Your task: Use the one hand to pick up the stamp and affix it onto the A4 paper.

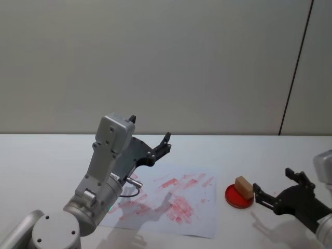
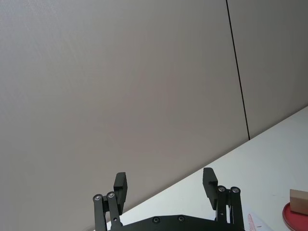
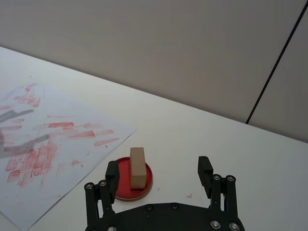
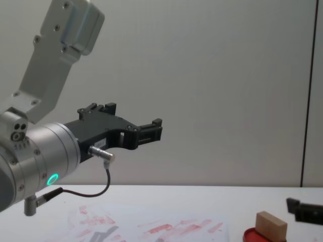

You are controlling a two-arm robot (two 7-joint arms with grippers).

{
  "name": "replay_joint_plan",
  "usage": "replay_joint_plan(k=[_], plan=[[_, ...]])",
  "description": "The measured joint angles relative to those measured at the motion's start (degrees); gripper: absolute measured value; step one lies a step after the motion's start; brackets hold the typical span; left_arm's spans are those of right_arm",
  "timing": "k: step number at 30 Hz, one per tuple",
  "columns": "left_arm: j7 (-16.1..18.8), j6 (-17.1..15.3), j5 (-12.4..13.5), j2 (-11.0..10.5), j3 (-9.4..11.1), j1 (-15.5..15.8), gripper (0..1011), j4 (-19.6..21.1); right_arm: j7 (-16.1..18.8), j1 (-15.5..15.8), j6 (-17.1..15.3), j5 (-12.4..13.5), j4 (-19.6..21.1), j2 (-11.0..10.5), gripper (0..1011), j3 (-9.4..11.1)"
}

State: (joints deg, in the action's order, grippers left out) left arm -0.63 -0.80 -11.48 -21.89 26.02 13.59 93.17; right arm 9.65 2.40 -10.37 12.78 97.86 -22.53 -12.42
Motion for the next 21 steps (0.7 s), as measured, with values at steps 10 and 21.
replay_joint_plan(k=[10, 21], plan=[[0.00, 0.00, 0.00, 0.00, 0.00, 0.00, 1002, 0.00, 1.36, -3.96, -1.17, -3.39, -5.67, 3.00, 1001, -1.62], [0.00, 0.00, 0.00, 0.00, 0.00, 0.00, 1002, 0.00, 1.83, -7.97, -1.59, -6.27, -11.47, 6.27, 1001, -3.29]])
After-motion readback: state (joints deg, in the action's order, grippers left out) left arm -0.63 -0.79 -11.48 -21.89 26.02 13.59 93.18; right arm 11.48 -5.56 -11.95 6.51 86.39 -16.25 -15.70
